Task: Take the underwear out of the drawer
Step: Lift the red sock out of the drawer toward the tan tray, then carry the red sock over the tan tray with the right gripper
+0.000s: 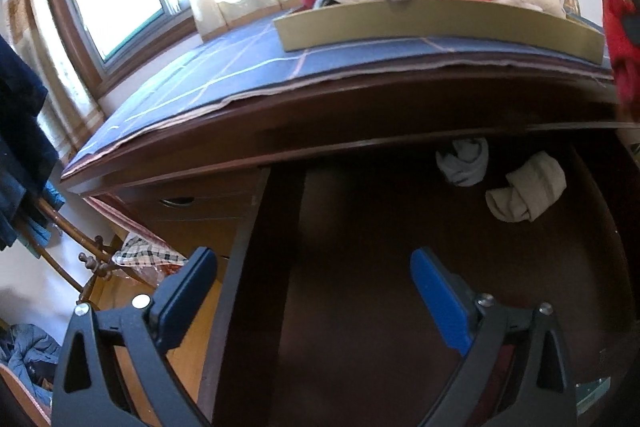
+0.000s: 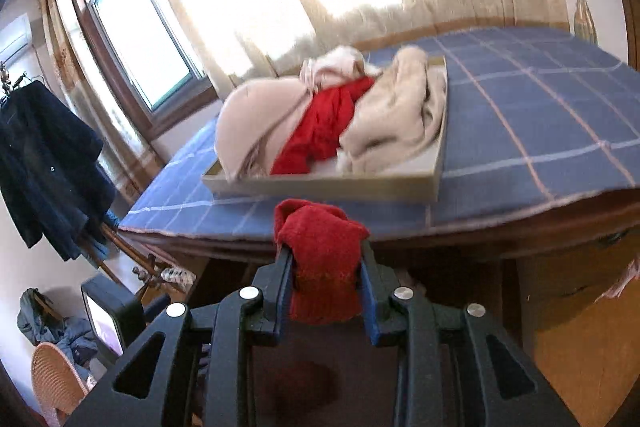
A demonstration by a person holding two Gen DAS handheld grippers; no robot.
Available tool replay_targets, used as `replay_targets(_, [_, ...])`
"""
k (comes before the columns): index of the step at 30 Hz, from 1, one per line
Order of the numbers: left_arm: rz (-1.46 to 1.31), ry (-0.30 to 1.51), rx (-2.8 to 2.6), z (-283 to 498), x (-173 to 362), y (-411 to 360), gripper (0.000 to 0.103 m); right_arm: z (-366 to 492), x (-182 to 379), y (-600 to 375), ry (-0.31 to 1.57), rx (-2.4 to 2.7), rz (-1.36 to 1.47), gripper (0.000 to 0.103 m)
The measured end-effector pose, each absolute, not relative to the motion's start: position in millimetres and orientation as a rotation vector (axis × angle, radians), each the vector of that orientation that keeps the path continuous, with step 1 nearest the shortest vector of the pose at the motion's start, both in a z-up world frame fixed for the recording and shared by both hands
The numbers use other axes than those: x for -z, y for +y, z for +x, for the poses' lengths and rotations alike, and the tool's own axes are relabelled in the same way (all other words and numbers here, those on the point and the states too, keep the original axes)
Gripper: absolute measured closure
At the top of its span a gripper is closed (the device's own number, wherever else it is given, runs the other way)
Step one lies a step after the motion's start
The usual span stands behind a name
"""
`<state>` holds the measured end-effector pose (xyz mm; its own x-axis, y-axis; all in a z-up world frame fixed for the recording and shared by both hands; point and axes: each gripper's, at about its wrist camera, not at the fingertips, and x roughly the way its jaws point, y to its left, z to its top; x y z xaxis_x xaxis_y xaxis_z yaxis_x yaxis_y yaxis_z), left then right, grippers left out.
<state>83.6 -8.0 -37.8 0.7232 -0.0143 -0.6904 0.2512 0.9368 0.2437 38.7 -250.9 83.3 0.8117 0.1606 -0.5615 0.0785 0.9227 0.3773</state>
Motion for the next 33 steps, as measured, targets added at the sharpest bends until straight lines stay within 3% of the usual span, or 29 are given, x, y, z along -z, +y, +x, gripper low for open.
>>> replay_targets(6, [0.306, 0.771, 0.145, 90.5, 34.5, -6.5, 0.004, 52.3, -99.9, -258.5, 0.583, -0.025, 0.406, 0.071])
replay_targets(14, [0.418, 0.666, 0.14, 92.2, 26.1, -22.2, 0.007, 69.4, -123.7, -265.3, 0.532, 0.06, 0.338, 0.07])
replay_targets(18, [0.406, 0.716, 0.162, 98.6, 37.6, -23.4, 0.007, 86.0, -127.9, -259.2, 0.524, 0.076, 0.277, 0.07])
replay_targets(33, [0.39, 0.738, 0.12, 101.6, 39.3, -21.4, 0.008, 164.4, -88.2, -234.2, 0.614, 0.108, 0.149, 0.07])
